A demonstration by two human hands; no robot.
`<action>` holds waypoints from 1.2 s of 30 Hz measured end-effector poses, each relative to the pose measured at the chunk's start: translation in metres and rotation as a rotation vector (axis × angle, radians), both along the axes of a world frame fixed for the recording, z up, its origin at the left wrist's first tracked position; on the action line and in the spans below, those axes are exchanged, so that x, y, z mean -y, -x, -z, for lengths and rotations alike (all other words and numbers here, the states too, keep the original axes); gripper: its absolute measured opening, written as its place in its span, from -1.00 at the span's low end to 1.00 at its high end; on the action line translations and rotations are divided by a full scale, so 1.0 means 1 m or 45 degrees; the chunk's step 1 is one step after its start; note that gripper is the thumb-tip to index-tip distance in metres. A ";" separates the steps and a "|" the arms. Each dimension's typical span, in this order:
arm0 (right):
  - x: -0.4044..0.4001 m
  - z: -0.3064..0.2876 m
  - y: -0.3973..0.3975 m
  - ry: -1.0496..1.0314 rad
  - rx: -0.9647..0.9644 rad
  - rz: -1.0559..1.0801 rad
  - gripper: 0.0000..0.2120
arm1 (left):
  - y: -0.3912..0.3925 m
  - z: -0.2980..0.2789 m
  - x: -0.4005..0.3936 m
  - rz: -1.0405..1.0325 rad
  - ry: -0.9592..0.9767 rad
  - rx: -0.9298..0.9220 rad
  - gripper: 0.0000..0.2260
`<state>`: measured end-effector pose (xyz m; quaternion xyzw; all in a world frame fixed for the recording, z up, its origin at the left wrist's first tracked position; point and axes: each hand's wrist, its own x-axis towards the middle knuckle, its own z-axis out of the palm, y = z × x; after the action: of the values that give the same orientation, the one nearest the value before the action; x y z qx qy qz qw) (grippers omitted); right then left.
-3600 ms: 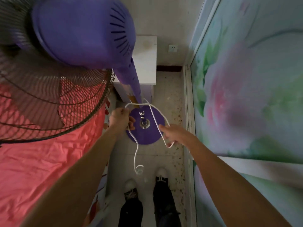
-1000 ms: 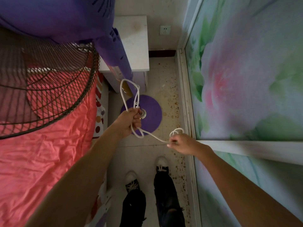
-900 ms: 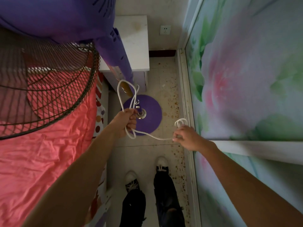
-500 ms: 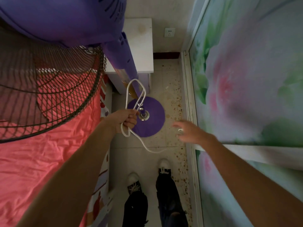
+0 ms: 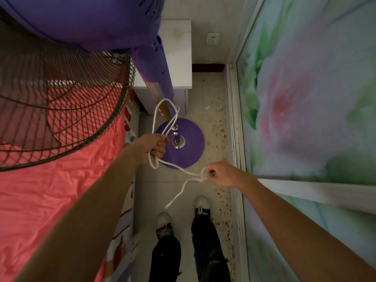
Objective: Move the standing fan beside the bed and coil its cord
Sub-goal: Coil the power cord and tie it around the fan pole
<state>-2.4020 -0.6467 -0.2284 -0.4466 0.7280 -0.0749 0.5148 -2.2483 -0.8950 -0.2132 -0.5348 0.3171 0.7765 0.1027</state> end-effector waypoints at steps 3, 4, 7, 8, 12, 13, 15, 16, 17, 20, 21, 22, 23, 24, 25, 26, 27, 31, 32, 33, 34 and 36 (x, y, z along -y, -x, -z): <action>-0.026 0.006 0.028 -0.114 -0.125 -0.023 -0.85 | -0.004 0.003 0.018 0.145 0.174 0.126 -0.76; -0.031 0.006 0.035 -0.101 -0.119 0.028 -0.85 | -0.004 0.002 0.020 0.167 0.204 0.148 -0.76; -0.026 -0.002 0.038 0.094 -0.063 0.191 -0.89 | -0.002 -0.003 0.011 0.272 0.313 0.148 -0.78; -0.019 -0.005 0.037 0.175 -0.057 0.213 -0.85 | -0.001 -0.003 0.004 0.296 0.309 0.116 -0.80; 0.016 -0.024 0.034 0.471 -0.143 0.316 -0.81 | 0.006 -0.006 -0.021 0.451 0.155 -0.091 -0.85; 0.024 -0.029 0.035 0.550 -0.172 0.370 -0.83 | 0.008 -0.008 -0.025 0.492 0.133 -0.131 -0.89; 0.039 -0.042 0.038 0.658 -0.188 0.432 -0.86 | 0.013 -0.012 -0.031 0.549 0.140 -0.174 -0.83; 0.046 -0.046 0.038 0.676 -0.179 0.434 -0.87 | 0.015 -0.012 -0.034 0.575 0.166 -0.186 -0.78; 0.052 -0.051 0.038 0.674 -0.157 0.431 -0.86 | 0.016 -0.012 -0.036 0.590 0.192 -0.196 -0.72; 0.068 -0.062 0.038 0.677 -0.071 0.488 -0.84 | 0.016 -0.011 -0.037 0.534 0.151 -0.255 -0.60; 0.072 -0.066 0.037 0.687 -0.046 0.515 -0.84 | 0.016 -0.011 -0.036 0.533 0.127 -0.292 -0.62; 0.076 -0.068 0.037 0.693 -0.022 0.535 -0.84 | 0.017 -0.012 -0.036 0.550 0.113 -0.325 -0.64; 0.080 -0.071 0.036 0.692 0.003 0.539 -0.84 | 0.018 -0.012 -0.037 0.572 0.120 -0.339 -0.63; 0.084 -0.074 0.036 0.679 0.026 0.524 -0.84 | 0.020 -0.013 -0.038 0.588 0.151 -0.328 -0.63; 0.087 -0.076 0.035 0.655 0.043 0.488 -0.83 | 0.022 -0.013 -0.039 0.593 0.207 -0.294 -0.63; 0.089 -0.079 0.035 0.626 0.048 0.438 -0.83 | 0.023 -0.012 -0.040 0.593 0.281 -0.247 -0.63; 0.091 -0.081 0.035 0.599 0.042 0.389 -0.83 | 0.024 -0.011 -0.042 0.587 0.350 -0.204 -0.64; 0.090 -0.085 0.038 0.554 0.078 0.311 -0.83 | 0.019 -0.006 -0.045 0.456 0.351 -0.245 -0.71; 0.090 -0.086 0.038 0.558 0.087 0.301 -0.83 | 0.018 -0.007 -0.046 0.423 0.310 -0.299 -0.73; 0.090 -0.087 0.040 0.564 0.091 0.300 -0.83 | 0.019 -0.008 -0.046 0.410 0.270 -0.347 -0.74; 0.091 -0.087 0.041 0.569 0.097 0.309 -0.84 | 0.021 -0.010 -0.048 0.406 0.235 -0.386 -0.75; 0.092 -0.088 0.044 0.597 0.062 0.343 -0.87 | 0.026 -0.015 -0.050 0.457 0.222 -0.431 -0.82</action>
<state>-2.4463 -0.7391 -0.1409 -0.4510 0.7310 -0.3199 0.3999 -2.2743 -0.8452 -0.1980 -0.3392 0.4853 0.7941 0.1376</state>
